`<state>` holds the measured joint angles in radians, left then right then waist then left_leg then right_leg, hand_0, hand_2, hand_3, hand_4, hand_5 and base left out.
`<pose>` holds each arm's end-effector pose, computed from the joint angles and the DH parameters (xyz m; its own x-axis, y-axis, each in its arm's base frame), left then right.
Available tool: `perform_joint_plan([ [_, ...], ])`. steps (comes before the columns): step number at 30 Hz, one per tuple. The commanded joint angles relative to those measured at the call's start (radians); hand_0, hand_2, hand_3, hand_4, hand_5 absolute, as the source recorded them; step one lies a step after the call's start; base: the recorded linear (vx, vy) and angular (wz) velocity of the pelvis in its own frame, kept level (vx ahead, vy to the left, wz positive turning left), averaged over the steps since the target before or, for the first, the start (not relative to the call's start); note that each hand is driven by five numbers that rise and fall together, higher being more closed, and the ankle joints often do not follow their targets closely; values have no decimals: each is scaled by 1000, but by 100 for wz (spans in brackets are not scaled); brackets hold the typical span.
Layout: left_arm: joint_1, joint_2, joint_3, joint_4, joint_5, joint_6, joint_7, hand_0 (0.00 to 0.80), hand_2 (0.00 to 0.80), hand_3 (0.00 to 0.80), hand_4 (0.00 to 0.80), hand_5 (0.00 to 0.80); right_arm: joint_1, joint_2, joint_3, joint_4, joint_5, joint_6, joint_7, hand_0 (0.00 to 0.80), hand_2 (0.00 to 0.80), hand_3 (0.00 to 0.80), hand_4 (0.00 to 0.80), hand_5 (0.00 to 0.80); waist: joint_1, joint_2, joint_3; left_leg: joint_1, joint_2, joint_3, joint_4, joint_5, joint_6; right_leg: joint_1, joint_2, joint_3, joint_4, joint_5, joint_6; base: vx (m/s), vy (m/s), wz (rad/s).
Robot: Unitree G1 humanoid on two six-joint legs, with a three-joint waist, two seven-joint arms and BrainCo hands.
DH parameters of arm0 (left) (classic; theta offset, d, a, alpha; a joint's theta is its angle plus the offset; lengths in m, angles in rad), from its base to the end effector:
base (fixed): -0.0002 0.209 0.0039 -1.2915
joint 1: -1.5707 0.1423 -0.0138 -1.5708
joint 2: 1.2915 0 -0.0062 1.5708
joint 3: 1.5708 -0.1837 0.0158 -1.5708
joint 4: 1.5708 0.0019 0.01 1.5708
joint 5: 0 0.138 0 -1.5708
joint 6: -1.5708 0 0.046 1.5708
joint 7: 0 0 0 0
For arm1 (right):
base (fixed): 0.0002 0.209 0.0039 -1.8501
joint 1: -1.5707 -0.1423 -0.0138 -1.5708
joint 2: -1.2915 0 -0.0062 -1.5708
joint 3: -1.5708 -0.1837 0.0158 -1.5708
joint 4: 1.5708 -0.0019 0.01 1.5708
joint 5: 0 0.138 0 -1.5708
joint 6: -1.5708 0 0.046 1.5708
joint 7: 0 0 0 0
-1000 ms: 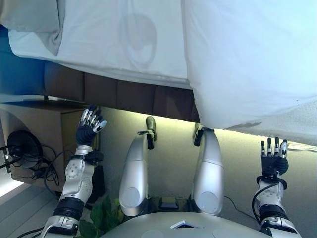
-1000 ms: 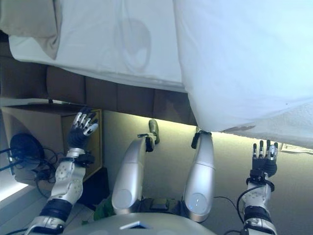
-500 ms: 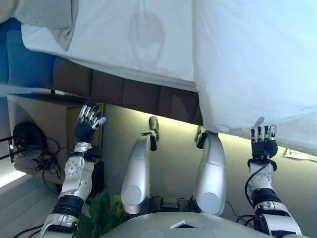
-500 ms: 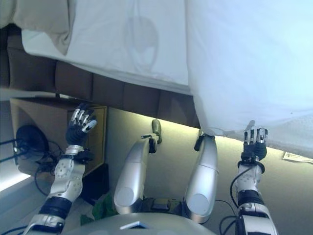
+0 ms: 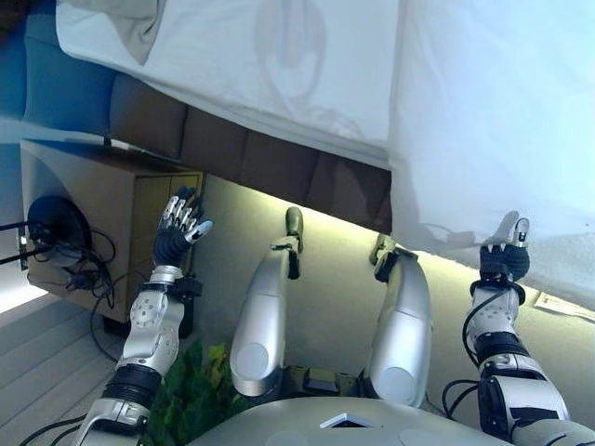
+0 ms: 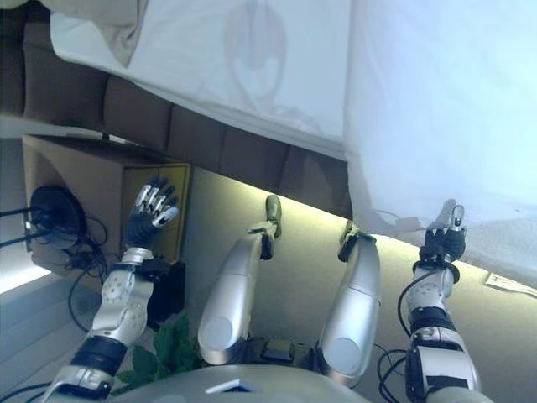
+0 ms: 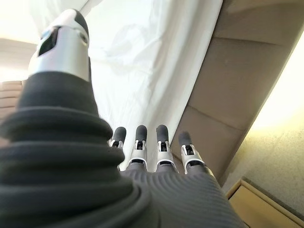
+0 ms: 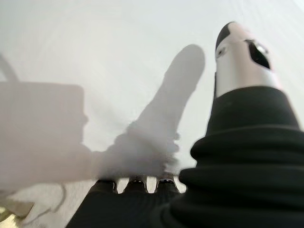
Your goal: Make the bed neatly
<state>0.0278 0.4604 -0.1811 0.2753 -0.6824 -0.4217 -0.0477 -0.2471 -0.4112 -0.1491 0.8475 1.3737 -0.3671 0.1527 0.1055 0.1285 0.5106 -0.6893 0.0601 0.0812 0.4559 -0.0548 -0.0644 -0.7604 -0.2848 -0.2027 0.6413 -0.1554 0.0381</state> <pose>0.1868 0.2304 0.0191 0.9976 0.0069 0.0696 0.0063 0.9824 -0.1868 0.2069 -0.2986 -0.0052 0.8156 -0.5597 -0.1465 0.4597 0.4733 0.7515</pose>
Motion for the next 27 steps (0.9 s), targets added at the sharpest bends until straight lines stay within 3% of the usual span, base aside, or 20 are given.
perform_joint_plan([
  [1, -19, 71, 1, -65, -4, -17, -7, 0, 0, 0, 0, 0, -13, -66, 21, -38, -50, -45, 8, 0, 0, 0, 0, 0, 19, 23, 9, -9, 27, -46, -31, 48, 11, 59, -84, 2, -103, 131, 116, -13, -35, 13],
  [18, -20, 103, 32, -67, -16, 31, -58, 0, 0, 0, 0, 0, -77, -90, 64, -160, -184, -102, -42, 0, 0, 0, 0, 0, 62, -1, 9, 2, 17, -64, -25, 50, 15, 108, -108, -47, -105, 140, 123, 7, -3, 10],
  [19, -17, 105, 32, -68, -16, 30, -62, 0, 0, 0, 0, 0, -82, -92, 69, -173, -199, -102, -46, 56, 56, 56, 56, 56, 65, -2, 9, 1, 16, -64, -23, 50, 16, 108, -108, -49, -104, 140, 123, 26, -2, 9],
  [20, -24, 119, 37, -62, -24, 37, -72, 0, 0, 0, 0, 0, -105, -129, 51, -161, -191, -63, -45, 668, 668, 668, 668, 668, 68, -6, 9, 1, 16, -64, -17, 47, 12, 112, -107, -49, -105, 140, 125, 42, -27, 11],
  [21, -39, 139, 44, -55, -34, 54, -85, 0, 0, 0, 0, 0, -142, -178, 30, -128, -179, -11, -42, 800, 800, 800, 800, 800, 75, -9, 9, 1, 19, -65, -8, 42, 8, 117, -107, -51, -106, 139, 127, 76, -95, 11],
  [22, -64, 174, 53, -58, -42, 94, -98, 0, 0, 0, 0, 0, -224, -261, -4, -50, -162, 82, -40, 800, 800, 800, 800, 800, 91, -17, 9, 1, 22, -71, 13, 36, 9, 124, -116, -58, -93, 137, 127, 93, -117, 10],
  [24, -102, 222, 39, -64, -66, 137, -107, 0, 0, 0, 0, 0, -374, -376, -10, 100, -131, 192, -38, 800, 800, 800, 800, 800, 120, -15, 9, 1, 20, -80, 40, 23, 12, 133, -130, -71, -67, 129, 124, 89, -86, 16],
  [27, -131, 258, 19, -103, -93, 178, -99, 0, 0, 0, 0, 0, -505, -445, 37, 229, -95, 239, -33, 800, 800, 800, 800, 800, 149, -5, 9, 1, 10, -87, 58, 12, 22, 138, -144, -87, -40, 118, 115, 48, -14, 27],
])
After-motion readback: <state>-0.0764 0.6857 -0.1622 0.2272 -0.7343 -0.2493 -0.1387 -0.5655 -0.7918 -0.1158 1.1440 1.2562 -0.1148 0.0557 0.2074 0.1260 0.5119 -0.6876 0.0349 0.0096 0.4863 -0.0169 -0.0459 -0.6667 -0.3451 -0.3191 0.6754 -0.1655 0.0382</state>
